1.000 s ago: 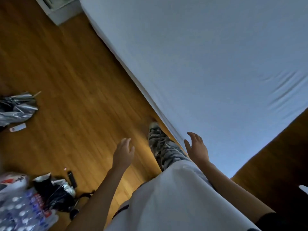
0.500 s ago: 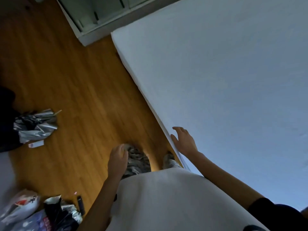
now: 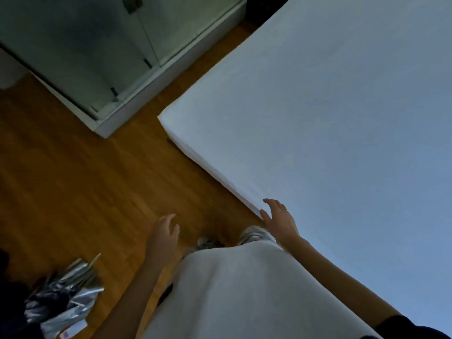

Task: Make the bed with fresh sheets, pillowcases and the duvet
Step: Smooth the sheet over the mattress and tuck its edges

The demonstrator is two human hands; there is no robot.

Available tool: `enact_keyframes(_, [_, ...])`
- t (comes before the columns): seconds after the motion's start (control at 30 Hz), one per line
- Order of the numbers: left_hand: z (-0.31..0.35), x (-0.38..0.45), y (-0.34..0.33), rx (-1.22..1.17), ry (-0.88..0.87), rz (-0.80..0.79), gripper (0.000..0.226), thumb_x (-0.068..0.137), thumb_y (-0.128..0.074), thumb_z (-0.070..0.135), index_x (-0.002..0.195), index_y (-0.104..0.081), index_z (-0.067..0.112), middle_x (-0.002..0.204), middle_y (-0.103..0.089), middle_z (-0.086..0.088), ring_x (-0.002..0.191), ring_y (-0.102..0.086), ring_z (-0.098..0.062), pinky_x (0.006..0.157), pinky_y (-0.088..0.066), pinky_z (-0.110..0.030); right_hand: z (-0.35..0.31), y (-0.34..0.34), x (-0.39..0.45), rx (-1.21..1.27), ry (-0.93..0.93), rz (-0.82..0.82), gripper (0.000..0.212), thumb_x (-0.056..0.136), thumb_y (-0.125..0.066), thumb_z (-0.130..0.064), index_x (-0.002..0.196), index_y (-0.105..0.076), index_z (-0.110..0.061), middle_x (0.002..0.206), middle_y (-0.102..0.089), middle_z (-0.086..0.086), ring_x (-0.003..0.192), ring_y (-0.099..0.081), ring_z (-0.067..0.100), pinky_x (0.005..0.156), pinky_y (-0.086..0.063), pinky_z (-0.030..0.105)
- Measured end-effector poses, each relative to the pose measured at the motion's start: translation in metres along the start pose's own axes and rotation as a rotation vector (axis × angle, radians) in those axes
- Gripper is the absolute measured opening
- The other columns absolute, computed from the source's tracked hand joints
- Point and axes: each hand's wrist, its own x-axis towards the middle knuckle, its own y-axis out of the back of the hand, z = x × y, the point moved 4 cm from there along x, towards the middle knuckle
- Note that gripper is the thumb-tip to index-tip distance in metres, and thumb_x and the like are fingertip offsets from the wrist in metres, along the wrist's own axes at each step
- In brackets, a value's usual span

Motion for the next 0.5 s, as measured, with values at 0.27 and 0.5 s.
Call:
enact_keyframes(0.27, [-0.003, 0.142, 0.093, -0.016, 0.021, -0.037, 0.041, 0.1, -0.045, 0.025, 0.141, -0.044, 0.016, 0.142, -0.046, -0.006, 0.125, -0.047, -0.023, 0.097, -0.042, -0.035, -0.09, -0.011, 0.077, 0.059, -0.176, 0.004, 0.045, 0.099, -0.042, -0.042, 0.141, -0.04, -0.025, 0.148, -0.04, -0.002, 0.135, -0.036, 0.018, 0.107, -0.033, 0.035])
enact_keyframes(0.5, [-0.006, 0.258, 0.13, -0.097, 0.118, -0.076, 0.04, 0.1, -0.048, 0.023, 0.139, -0.047, 0.012, 0.137, -0.051, -0.008, 0.121, -0.049, -0.022, 0.101, -0.04, -0.033, -0.198, -0.008, 0.233, 0.105, -0.069, -0.008, 0.043, 0.1, -0.042, -0.033, 0.139, -0.043, -0.017, 0.145, -0.044, 0.002, 0.132, -0.039, 0.02, 0.105, -0.034, 0.034])
